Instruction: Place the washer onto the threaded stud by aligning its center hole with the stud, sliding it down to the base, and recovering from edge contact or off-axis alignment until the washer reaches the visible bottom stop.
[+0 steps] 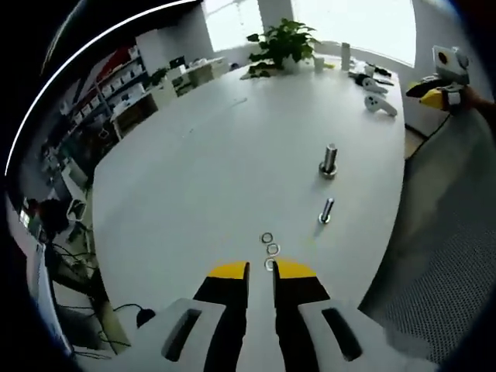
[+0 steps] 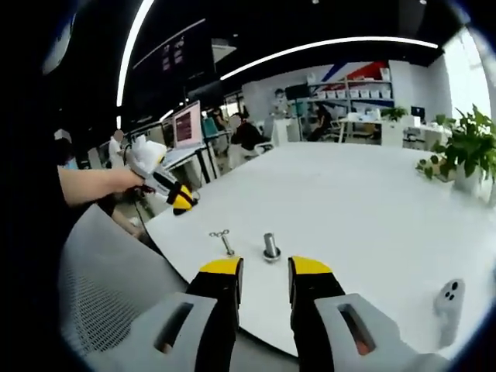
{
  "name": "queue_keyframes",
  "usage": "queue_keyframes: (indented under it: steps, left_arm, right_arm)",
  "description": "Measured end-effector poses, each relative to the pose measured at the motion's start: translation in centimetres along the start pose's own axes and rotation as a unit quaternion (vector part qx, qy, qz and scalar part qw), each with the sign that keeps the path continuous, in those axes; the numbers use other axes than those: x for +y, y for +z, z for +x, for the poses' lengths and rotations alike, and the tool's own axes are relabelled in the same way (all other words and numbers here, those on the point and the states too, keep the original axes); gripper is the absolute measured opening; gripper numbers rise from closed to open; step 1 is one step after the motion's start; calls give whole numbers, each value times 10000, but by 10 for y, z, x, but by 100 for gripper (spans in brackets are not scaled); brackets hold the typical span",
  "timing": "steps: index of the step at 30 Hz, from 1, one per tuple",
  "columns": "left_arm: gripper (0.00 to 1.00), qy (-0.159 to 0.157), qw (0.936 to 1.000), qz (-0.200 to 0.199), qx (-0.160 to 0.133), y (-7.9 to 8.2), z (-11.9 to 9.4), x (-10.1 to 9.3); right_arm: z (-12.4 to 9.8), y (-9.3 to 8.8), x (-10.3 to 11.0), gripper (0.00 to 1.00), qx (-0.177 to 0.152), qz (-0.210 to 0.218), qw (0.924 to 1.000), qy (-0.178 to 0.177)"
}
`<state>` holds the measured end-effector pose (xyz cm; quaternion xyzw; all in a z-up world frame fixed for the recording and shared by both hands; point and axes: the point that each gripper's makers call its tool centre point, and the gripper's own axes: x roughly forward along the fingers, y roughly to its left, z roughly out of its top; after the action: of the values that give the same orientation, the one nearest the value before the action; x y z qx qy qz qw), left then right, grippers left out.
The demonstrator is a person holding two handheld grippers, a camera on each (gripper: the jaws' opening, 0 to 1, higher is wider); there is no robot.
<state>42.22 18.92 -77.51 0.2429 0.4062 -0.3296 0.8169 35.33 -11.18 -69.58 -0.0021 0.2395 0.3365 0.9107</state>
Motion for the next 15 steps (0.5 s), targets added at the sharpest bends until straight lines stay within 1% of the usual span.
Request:
queue_keyframes:
  steps: [2,4,5,8,11,13,15]
  left_arm:
    - [10,-109,9999,-18,57,0,10,-1]
    - [10,-197,9996,27,178,-2,22,-2]
    - [10,-245,9990,189,315,-6,27,-3]
    - [10,-315,9963,507,610,-13,40,-4]
    - [10,-379,9946,623,738,-18,50,-3]
    - [10,-418,9943,604,771,-20,56,-2]
    - [10,-454,9940,573,813,-22,61,0]
  right_arm:
    - [1,-2,2,25,54,-19,10000,54]
    - [2,-2,1,25,81,-20,10000,49]
    - [2,-3,1,25,100,-10,9999,45]
    - [3,-6,1,25,170,53,9998,55]
    - [3,-9,-2,25,231,96,9997,26]
    - [3,-11,-3,25,268,140,9995,-15]
    - [3,-15,-8,25,390,174,9990,-138]
